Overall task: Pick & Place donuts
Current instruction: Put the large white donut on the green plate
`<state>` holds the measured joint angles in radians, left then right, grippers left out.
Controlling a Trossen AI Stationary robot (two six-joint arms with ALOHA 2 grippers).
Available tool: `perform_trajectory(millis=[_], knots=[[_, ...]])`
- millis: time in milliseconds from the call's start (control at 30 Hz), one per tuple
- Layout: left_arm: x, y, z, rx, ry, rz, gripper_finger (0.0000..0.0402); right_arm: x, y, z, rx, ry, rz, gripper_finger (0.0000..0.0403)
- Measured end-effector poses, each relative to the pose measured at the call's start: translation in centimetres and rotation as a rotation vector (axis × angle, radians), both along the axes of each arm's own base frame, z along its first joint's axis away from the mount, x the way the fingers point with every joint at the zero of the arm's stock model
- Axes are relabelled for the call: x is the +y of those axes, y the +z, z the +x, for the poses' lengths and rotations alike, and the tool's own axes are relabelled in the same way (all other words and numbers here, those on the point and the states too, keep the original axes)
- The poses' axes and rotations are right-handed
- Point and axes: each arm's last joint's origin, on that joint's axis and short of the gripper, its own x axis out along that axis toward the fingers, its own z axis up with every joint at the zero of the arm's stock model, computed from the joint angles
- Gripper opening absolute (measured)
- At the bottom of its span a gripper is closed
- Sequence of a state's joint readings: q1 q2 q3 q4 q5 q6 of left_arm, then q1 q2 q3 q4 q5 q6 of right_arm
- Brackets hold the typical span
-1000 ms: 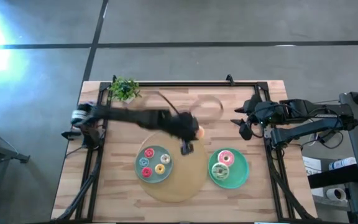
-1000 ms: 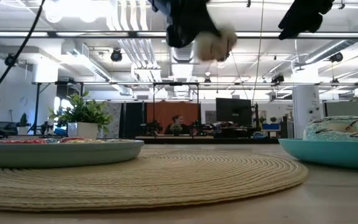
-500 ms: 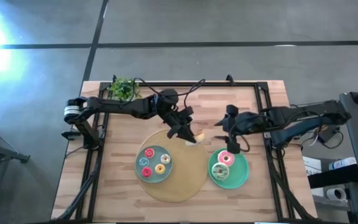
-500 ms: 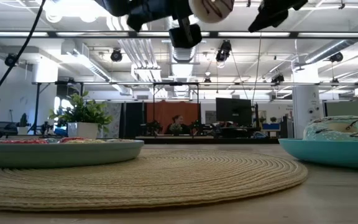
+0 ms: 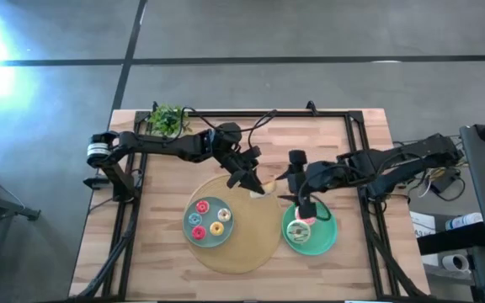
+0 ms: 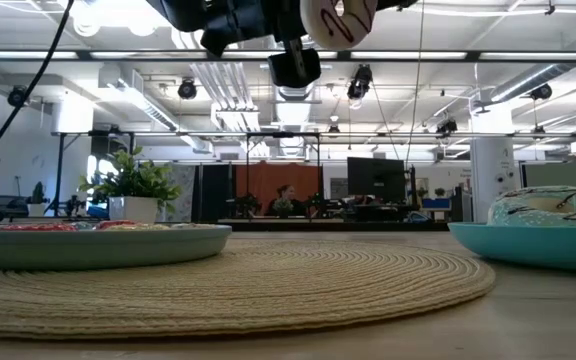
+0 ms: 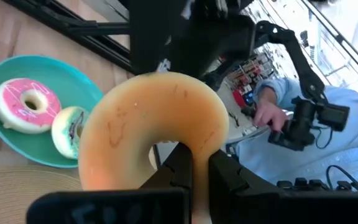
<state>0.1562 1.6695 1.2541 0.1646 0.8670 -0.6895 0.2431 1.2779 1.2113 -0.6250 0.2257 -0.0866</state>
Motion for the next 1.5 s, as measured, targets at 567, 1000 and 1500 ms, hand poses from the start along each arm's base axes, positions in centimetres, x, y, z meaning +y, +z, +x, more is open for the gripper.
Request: perform_trajectory(millis=[567,1000,1500], knots=[[-1.2,-0.4,0.0,0.063,-0.027,-0.025,0.0,0.9,0.7,3.0,0.038,0.053,-0.079,0.0231],[-1.5,-0.1,0.3,0.023,0.036,0.005,0.0001,1.3,0.1,3.5,0.052,0.033,0.007,0.0199],[-1.4,-0.2,0.4,0.068,0.162,0.0,0.0156,1.3,-0.8,2.5,0.194,-0.023,0.145,0.0067]])
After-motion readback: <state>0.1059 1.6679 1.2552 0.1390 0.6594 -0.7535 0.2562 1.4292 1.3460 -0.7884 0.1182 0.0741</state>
